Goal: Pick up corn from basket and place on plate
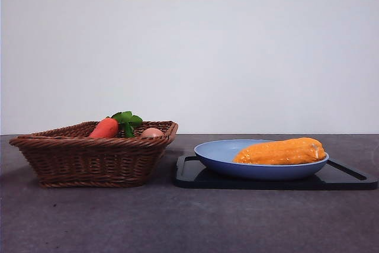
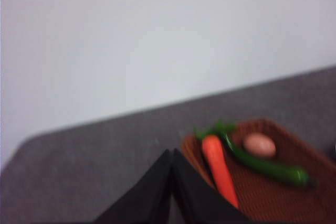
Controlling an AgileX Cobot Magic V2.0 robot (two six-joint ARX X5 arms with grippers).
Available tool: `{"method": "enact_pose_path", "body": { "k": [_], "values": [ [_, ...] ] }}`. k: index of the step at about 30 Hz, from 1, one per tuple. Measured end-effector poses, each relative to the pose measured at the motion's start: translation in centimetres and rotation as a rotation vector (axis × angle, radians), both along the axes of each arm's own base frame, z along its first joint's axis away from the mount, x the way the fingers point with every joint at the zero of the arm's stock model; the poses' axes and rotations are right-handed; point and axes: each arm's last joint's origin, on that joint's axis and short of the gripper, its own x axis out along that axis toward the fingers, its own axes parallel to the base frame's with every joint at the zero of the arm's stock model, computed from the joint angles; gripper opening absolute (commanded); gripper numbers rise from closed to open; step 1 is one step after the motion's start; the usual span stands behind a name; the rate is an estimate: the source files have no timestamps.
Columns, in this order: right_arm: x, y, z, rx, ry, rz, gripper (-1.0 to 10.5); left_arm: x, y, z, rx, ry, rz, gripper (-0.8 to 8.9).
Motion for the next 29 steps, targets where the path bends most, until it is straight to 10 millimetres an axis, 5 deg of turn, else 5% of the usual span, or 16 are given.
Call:
{"method": "enact_pose_path", "body": {
  "k": [12, 29],
  "values": [
    [0.0, 0.0, 0.0, 0.0, 0.0, 0.0, 0.0, -1.0, -0.1, -8.0, -0.025, 0.07, 0.001, 0.04],
    [0.0, 0.0, 0.0, 0.0, 0.0, 0.0, 0.0, -1.6, 0.0, -10.1, -0.042, 0.185, 0.009, 0.04]
  ]
}}
